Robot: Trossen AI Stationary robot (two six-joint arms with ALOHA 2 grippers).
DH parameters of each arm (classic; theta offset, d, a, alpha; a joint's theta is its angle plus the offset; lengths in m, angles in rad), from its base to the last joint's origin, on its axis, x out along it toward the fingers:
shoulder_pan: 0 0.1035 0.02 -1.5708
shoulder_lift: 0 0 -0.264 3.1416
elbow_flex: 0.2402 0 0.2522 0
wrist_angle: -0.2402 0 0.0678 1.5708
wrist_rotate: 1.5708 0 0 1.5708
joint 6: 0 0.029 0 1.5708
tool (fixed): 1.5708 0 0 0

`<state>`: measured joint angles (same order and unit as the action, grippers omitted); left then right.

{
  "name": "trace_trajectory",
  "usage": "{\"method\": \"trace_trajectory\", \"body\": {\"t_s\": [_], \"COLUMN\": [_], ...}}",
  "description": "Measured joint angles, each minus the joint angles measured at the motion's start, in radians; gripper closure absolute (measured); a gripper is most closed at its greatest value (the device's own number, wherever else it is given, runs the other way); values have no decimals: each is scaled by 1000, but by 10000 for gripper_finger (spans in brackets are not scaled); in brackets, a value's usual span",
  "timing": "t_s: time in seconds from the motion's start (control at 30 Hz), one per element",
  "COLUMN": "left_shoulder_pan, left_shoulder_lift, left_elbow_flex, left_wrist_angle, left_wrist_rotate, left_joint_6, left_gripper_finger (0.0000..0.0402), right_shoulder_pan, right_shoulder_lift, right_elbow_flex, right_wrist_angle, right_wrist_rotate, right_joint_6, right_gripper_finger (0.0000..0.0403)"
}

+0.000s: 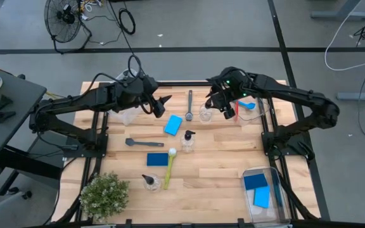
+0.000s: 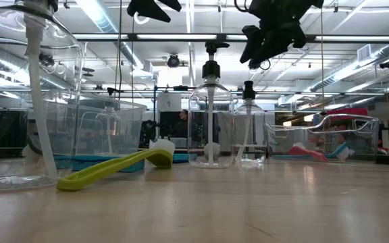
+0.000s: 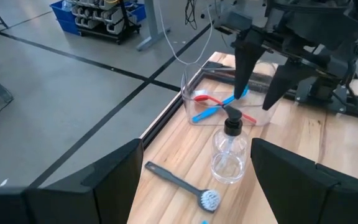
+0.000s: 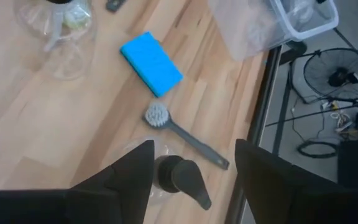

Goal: Pick & Place Kitchen Sink Supplies
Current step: Put the transparent bottle spray into the transparent container

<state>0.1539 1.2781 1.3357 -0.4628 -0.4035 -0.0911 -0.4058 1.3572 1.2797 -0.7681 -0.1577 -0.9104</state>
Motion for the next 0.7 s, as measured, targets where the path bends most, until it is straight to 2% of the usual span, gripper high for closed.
{"method": "trace_trajectory", "body": {"t_s": [0.37,0.7], "left_shoulder_pan": [0,0], "left_shoulder_lift": [0,0], "left_elbow_flex": [0,0], "left_wrist_angle": [-60,-67], "left_wrist_rotate": [-3,-3], "left_joint_6": [-29,-29], "left_gripper_finger": [97,97], "right_shoulder_pan": [-8,-30], "right_shoulder_lift": [66,147], "right_elbow_flex": [0,0], "right_wrist_angle": [20,41], "right_wrist_rotate": [-45,-43], "right_joint_6": [-23,-38], "right_gripper_finger": [176,176]}}
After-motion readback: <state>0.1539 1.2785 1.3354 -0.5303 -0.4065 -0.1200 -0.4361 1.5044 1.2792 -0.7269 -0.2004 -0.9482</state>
